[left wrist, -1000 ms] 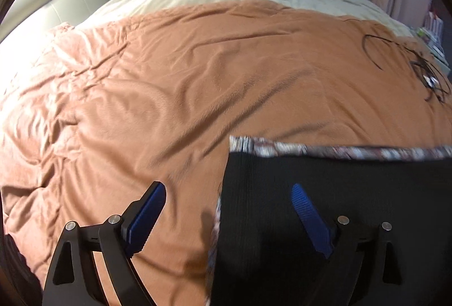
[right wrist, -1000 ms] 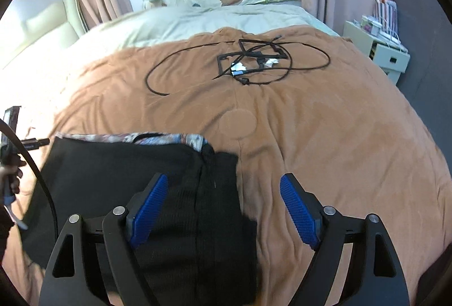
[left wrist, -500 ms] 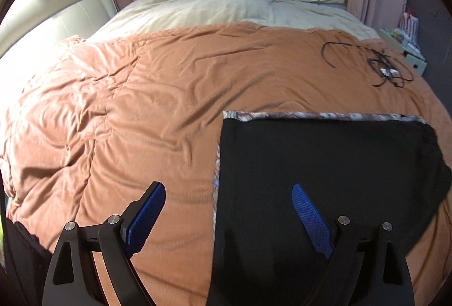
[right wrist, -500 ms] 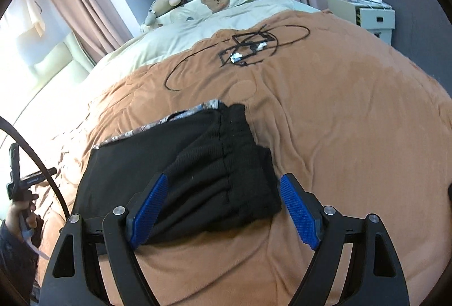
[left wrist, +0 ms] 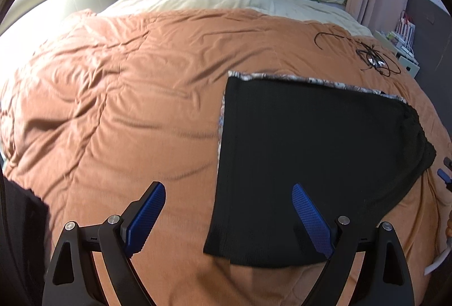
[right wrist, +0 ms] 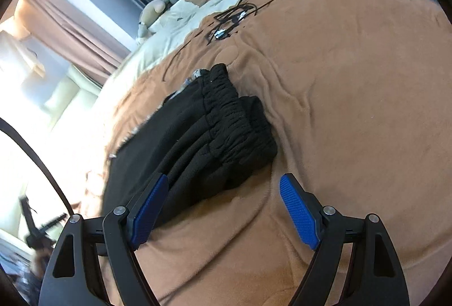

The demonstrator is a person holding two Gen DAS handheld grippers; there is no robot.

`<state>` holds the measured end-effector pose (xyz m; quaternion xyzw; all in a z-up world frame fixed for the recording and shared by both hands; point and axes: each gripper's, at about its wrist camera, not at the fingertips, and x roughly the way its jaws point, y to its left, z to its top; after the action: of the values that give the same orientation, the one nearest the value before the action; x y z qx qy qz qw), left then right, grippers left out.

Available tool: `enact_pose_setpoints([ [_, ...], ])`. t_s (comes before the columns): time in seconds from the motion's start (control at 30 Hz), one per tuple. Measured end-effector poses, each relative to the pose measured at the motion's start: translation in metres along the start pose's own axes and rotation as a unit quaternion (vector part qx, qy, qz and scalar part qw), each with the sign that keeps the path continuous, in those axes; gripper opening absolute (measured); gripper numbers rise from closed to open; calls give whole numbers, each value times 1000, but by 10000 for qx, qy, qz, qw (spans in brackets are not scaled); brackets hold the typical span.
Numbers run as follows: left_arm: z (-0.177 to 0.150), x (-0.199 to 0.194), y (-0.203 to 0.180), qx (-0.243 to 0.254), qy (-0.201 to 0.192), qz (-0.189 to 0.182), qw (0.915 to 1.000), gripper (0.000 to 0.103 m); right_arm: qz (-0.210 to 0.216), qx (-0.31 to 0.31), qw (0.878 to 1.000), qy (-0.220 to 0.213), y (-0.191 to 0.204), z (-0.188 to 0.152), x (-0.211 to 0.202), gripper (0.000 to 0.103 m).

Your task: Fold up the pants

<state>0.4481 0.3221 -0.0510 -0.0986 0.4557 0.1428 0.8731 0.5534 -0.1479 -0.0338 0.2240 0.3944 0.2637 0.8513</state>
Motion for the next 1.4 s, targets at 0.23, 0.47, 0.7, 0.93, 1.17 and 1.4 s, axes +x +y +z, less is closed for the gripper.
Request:
enact_pose_setpoints([
  [0.23,-32,-2,11,-350,129,-184,9991,92,321,339,9988,133,-18,2,13,81],
  [0.47,-63,0,19,-742,242,-418,9961,76,682,681,9951,236,-38,3,37,63],
  [0.7,-87,20,14,-1037,570,-772,9900,54,475,964,9939,251,-52,2,48,63],
  [0.93,-96,42,11,-1110,725,-861,9874,45,552,1048,9928,170,-54,-2,45,63],
  [1.17,-97,53,17,-1143,705,-816,9876,43,580,1044,9927,162,-52,-5,45,63],
  [1.4,-90,60,24,-1550,618,-1124,9795,43,588,963,9936,77,-49,-2,50,63],
])
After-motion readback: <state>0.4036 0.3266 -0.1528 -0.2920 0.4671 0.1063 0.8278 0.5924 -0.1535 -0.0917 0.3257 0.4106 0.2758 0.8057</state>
